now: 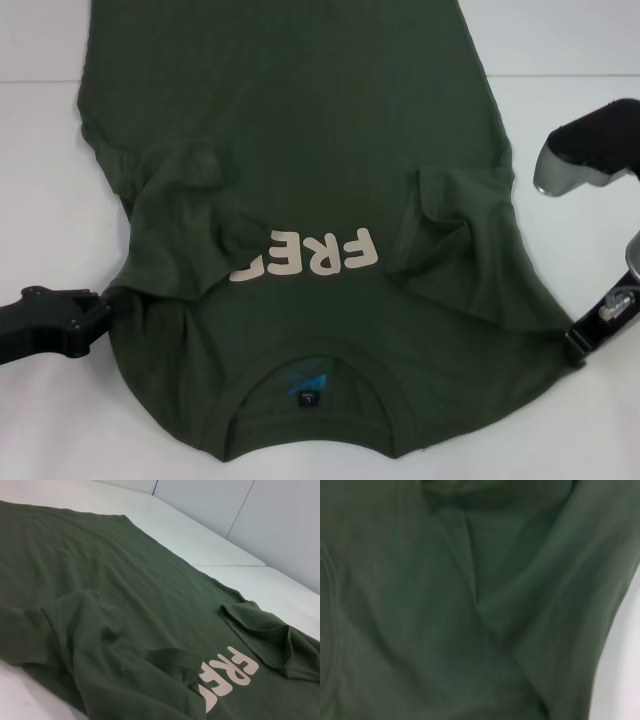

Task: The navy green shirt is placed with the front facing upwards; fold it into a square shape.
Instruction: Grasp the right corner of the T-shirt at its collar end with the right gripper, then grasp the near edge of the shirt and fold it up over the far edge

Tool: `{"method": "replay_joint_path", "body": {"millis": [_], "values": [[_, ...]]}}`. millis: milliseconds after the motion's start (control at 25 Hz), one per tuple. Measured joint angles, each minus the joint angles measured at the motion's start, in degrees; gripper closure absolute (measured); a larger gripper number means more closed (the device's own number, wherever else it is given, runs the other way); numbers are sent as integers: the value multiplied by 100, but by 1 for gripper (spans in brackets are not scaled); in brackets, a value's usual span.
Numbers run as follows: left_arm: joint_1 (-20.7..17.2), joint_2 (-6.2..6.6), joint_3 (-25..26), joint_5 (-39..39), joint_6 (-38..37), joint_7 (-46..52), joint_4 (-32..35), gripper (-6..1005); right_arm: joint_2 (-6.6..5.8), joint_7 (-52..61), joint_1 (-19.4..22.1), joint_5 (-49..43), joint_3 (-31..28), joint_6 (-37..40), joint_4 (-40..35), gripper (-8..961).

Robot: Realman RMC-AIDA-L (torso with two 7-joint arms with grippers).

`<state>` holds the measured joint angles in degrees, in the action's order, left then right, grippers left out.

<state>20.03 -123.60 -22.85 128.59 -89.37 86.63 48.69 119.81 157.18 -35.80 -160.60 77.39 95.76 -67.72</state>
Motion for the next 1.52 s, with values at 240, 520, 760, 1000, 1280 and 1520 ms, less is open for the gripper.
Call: {"method": "replay_joint_path", "body": {"millis": [240,520,760,1000,1280,1520], "values": [[0,93,22,0,-132,301,21,973,-19,-370,180,328,-317,321,-771,915],[-120,159,252,48,-800,1150,659,973,-19,-996,435,428,-658,783,-1480,917],[-255,177,251,440,-1273,1862,1147,973,-15,-1745,555,414,-639,1495,-1700,926],[-213,179,179,1107,-1591,2130,1229,973,-12,-1714,571,262,-213,1795,-1817,928],[-188,179,97,1705,-1988,2246,1507,973,-25,-1472,646,57,300,1867,-1815,929],[-91,208,111,1698,-1982,2217,1443,973,-11,-1746,762,457,299,1825,-1867,929]]}}
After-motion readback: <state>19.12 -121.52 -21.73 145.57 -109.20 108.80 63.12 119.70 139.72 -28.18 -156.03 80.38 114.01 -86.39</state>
